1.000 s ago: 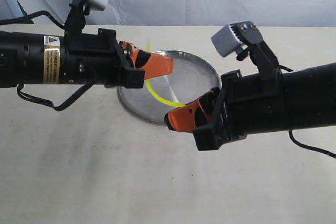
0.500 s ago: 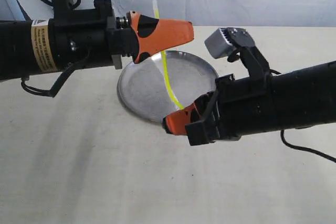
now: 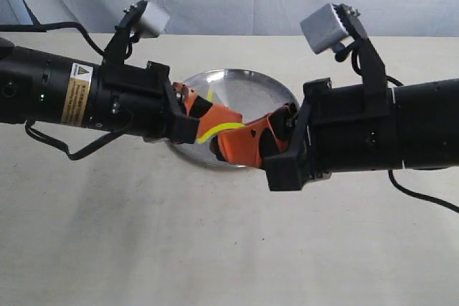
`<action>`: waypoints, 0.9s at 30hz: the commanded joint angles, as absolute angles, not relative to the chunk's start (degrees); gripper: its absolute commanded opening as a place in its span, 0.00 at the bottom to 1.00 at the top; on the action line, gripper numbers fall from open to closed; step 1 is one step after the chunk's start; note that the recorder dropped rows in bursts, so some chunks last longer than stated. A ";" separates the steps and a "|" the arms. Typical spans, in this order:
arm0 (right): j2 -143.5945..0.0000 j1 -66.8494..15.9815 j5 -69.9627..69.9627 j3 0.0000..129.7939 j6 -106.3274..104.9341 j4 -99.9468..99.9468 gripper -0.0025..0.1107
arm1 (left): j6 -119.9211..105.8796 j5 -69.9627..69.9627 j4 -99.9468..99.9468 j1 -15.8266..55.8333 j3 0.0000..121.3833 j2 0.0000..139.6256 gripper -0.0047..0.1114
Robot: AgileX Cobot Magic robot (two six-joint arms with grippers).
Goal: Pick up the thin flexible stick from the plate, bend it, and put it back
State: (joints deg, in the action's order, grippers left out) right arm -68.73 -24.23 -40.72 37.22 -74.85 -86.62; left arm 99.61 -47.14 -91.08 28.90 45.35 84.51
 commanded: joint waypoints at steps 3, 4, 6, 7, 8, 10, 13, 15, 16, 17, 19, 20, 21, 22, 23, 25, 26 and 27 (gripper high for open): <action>-69.13 -24.01 -35.74 37.49 -62.09 -73.10 0.01 | 93.79 -55.31 -72.72 29.27 45.11 82.71 0.04; -69.56 -24.01 -36.37 37.49 -61.64 -72.98 0.01 | 92.07 -56.94 -68.86 29.27 45.22 82.60 0.04; -70.85 -24.01 -38.50 37.49 -61.64 -73.91 0.01 | 89.05 -60.63 -62.60 29.27 45.22 82.61 0.04; -71.62 -24.13 -39.64 37.49 -61.82 -74.79 0.01 | 87.75 -61.75 -61.42 29.27 45.34 82.61 0.04; -72.41 -24.13 -40.71 37.49 -62.59 -76.40 0.01 | 87.11 -61.98 -60.98 29.40 45.51 82.61 0.04; -73.75 -24.13 -44.05 37.49 -66.30 -81.23 0.01 | 86.27 -60.36 -61.55 29.93 45.93 82.61 0.04; -75.00 -24.13 -51.10 37.49 -76.07 -90.31 0.01 | 85.84 -54.69 -66.05 31.21 45.93 82.61 0.04; -74.89 -24.13 -54.05 37.49 -81.41 -95.82 0.01 | 86.18 -46.95 -72.85 31.82 45.93 82.61 0.04; -74.55 -24.02 -54.01 37.49 -81.64 -97.80 0.01 | 87.83 -42.66 -77.15 32.10 45.93 82.61 0.04; -73.87 -24.02 -52.74 37.49 -81.64 -98.87 0.01 | 90.64 -38.86 -81.81 32.10 45.93 82.61 0.04; -72.06 -24.02 -47.87 37.49 -81.43 -98.76 0.01 | 98.53 -35.01 -88.94 32.10 45.93 82.61 0.04; -71.38 -24.02 -45.67 37.49 -80.93 -97.14 0.01 | 101.46 -34.27 -91.51 32.10 45.93 82.61 0.04; -70.47 -24.02 -42.85 37.49 -79.48 -94.89 0.01 | 102.93 -34.38 -92.66 32.10 45.93 82.61 0.04; -69.72 -24.02 -39.96 37.49 -76.94 -91.97 0.01 | 103.83 -35.18 -92.96 32.10 45.93 82.61 0.04; -69.25 -24.02 -37.29 37.49 -73.83 -89.15 0.01 | 104.41 -36.82 -92.15 32.10 45.93 82.61 0.04; -68.78 -24.02 -33.59 37.49 -67.69 -81.01 0.01 | 104.40 -41.26 -87.88 32.10 45.93 82.61 0.04; -68.78 -24.02 -32.99 37.49 -65.49 -77.89 0.01 | 104.27 -43.74 -84.81 32.10 45.93 82.61 0.04; -69.17 -24.02 -32.75 37.49 -62.50 -73.73 0.01 | 103.65 -46.03 -81.52 32.10 45.93 82.61 0.04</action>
State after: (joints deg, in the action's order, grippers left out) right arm -69.17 -24.23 -39.04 37.23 -69.44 -81.21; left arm 103.58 -37.29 -86.73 31.44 46.22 82.85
